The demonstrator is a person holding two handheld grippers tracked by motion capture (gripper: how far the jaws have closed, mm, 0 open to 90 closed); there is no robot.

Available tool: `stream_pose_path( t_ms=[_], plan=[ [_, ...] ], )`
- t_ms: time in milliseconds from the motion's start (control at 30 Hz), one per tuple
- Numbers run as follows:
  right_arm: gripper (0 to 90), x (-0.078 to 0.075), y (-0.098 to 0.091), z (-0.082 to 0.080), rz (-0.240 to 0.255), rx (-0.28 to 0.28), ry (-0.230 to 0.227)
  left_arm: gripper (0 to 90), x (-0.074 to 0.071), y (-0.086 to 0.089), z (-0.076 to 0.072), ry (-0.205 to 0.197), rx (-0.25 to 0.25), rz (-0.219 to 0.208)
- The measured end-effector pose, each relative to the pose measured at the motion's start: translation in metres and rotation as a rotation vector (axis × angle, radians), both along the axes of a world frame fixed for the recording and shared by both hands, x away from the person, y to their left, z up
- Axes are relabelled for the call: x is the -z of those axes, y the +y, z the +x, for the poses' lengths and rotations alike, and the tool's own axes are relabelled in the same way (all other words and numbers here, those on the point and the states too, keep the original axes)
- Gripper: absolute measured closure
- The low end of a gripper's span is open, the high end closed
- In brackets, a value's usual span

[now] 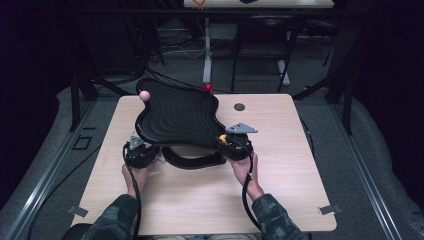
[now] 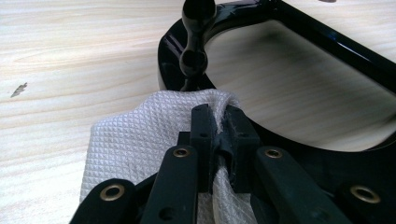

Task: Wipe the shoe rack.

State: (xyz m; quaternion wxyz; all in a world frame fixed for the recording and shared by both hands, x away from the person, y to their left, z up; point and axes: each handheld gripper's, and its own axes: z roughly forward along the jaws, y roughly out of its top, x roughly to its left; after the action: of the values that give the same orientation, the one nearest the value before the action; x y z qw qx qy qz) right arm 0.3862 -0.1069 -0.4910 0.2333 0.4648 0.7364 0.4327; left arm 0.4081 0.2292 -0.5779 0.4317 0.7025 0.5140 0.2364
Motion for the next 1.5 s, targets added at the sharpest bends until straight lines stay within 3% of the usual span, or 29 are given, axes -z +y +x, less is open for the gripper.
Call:
stream_pose_path(
  t_ms=[233, 467, 700, 1200, 1500],
  plan=[
    [60.2, 0.001, 0.011, 0.001, 0.017, -0.017, 0.003, 82.8, 0.0, 0.007, -0.001, -0.003, -0.02, -0.005],
    [60.2, 0.001, 0.022, 0.0, 0.021, -0.021, 0.008, 83.3, -0.001, 0.009, -0.001, 0.0, -0.041, 0.019],
    [60.2, 0.001, 0.022, 0.0, 0.036, -0.037, 0.016, 83.4, 0.0, 0.005, -0.008, -0.008, -0.032, 0.034],
    [60.2, 0.001, 0.03, -0.003, 0.039, -0.04, 0.017, 83.6, 0.003, -0.003, -0.023, -0.027, -0.03, 0.002],
    [60.1, 0.001, 0.037, -0.005, 0.04, -0.046, 0.021, 83.9, 0.008, -0.014, -0.03, -0.019, -0.001, -0.017]
  ],
)
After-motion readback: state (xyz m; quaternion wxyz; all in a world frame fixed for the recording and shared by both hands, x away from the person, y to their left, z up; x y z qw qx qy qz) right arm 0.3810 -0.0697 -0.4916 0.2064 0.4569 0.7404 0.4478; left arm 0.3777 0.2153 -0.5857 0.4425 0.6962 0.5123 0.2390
